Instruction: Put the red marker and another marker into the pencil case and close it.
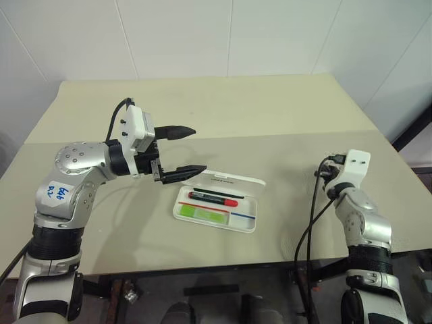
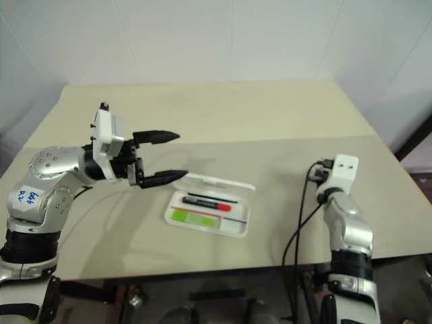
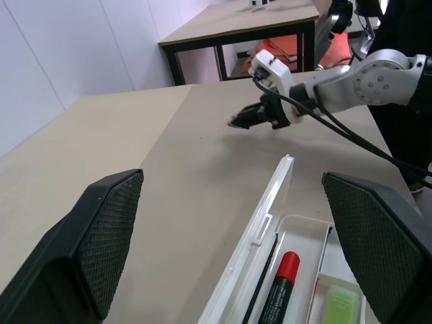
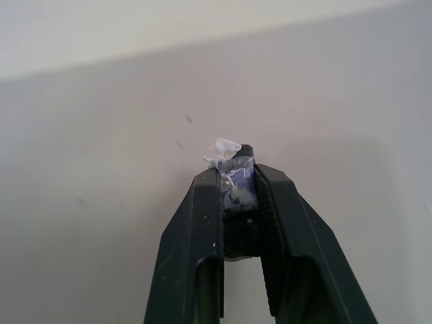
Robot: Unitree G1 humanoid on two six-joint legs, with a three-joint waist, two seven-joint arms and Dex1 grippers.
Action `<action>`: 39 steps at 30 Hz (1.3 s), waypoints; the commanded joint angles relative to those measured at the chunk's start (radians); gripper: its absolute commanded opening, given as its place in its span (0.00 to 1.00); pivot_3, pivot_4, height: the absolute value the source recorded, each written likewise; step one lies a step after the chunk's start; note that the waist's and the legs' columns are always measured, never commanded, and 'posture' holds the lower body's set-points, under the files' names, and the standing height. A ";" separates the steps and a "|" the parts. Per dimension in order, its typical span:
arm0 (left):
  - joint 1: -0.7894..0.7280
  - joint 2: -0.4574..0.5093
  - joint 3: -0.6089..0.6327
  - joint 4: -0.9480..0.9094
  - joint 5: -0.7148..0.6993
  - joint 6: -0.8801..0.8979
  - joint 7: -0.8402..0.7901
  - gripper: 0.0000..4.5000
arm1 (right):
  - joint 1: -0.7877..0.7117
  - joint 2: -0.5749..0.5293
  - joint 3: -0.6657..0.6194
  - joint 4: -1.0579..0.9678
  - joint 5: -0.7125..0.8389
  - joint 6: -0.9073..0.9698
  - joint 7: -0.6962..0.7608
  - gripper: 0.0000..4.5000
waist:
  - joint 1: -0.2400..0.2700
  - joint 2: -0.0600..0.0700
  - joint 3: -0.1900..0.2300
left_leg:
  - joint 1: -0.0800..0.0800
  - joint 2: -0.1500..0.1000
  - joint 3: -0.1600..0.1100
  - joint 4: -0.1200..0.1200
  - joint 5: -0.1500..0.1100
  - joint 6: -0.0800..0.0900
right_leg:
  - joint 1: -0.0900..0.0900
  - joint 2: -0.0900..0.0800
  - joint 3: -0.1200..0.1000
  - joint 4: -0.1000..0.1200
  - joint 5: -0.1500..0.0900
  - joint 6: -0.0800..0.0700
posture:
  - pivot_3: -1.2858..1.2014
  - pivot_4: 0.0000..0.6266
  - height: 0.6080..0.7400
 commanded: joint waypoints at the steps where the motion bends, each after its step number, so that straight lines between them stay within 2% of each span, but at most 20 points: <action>1: 0.014 0.016 0.026 -0.004 -0.008 -0.022 -0.016 1.00 | -0.051 -0.029 0.001 -0.013 0.030 -0.077 0.090 0.08 | 0.000 0.000 0.000 | 0.000 0.000 0.000 0.000 0.000 0.000 | 0.000 0.000 0.000 0.000 0.000 0.000 | 0.52 0.24 1.00; 7: 0.079 0.061 0.031 -0.014 -0.007 -0.026 -0.063 1.00 | -0.088 -0.064 0.046 -0.086 0.137 -0.111 0.370 0.08 | -0.003 0.001 0.000 | 0.000 0.001 0.000 -0.001 0.000 0.000 | 0.000 0.001 0.001 -0.001 0.000 0.000 | 0.52 0.24 1.00; 11: 0.121 0.101 0.050 -0.031 -0.014 -0.017 -0.083 1.00 | -0.067 -0.138 0.102 -0.249 0.281 0.036 0.598 0.08 | 0.001 0.003 0.002 | -0.001 0.001 0.000 -0.002 0.000 0.000 | -0.001 0.002 0.001 -0.002 0.000 0.000 | 0.52 0.24 1.00; 15: 0.166 0.144 0.075 -0.030 -0.011 -0.023 -0.104 1.00 | -0.043 -0.215 0.150 -0.357 0.325 0.099 0.706 0.08 | 0.003 0.003 0.002 | -0.001 0.004 0.000 -0.002 0.000 -0.001 | -0.001 0.005 0.001 -0.003 0.000 0.000 | 0.52 0.24 1.00; 20: 0.200 0.163 0.105 -0.034 -0.007 -0.028 -0.090 1.00 | 0.107 -0.329 0.252 -0.544 0.303 0.079 0.864 0.08 | 0.011 0.003 0.002 | -0.001 0.007 0.000 -0.002 -0.001 -0.002 | 0.000 0.008 0.000 -0.004 -0.001 -0.001 | 0.52 0.24 1.00; 25: 0.240 0.165 0.111 -0.064 -0.015 -0.022 -0.088 1.00 | 0.247 -0.396 0.326 -0.653 0.251 0.004 0.956 0.08 | 0.006 0.003 0.002 | 0.000 0.007 0.001 -0.002 -0.002 -0.003 | 0.000 0.008 0.001 -0.004 -0.001 -0.001 | 0.52 0.24 1.00; 29: 0.248 0.163 0.110 -0.067 -0.014 -0.025 -0.085 1.00 | 0.320 -0.398 0.369 -0.670 0.211 -0.052 0.974 0.08 | 0.006 0.002 0.002 | 0.001 0.009 0.001 -0.001 -0.002 -0.003 | -0.001 0.010 0.001 -0.004 -0.001 -0.002 | 0.52 0.24 1.00; 34: 0.261 0.161 0.093 -0.060 0.006 -0.046 -0.096 1.00 | 0.347 -0.391 0.446 -0.617 0.122 -0.140 0.996 0.08 | 0.006 0.002 0.002 | 0.001 0.009 0.001 0.002 -0.002 -0.004 | 0.000 0.010 0.002 -0.004 -0.001 -0.004 | 0.52 0.24 1.00; 39: 0.269 0.157 0.077 -0.047 0.024 -0.072 -0.103 1.00 | 0.305 -0.362 0.497 -0.551 0.072 -0.180 1.001 0.08 | 0.006 0.002 0.002 | 0.002 0.009 0.001 0.002 -0.001 -0.004 | 0.000 0.010 0.002 -0.004 0.000 -0.004 | 0.52 0.24 1.00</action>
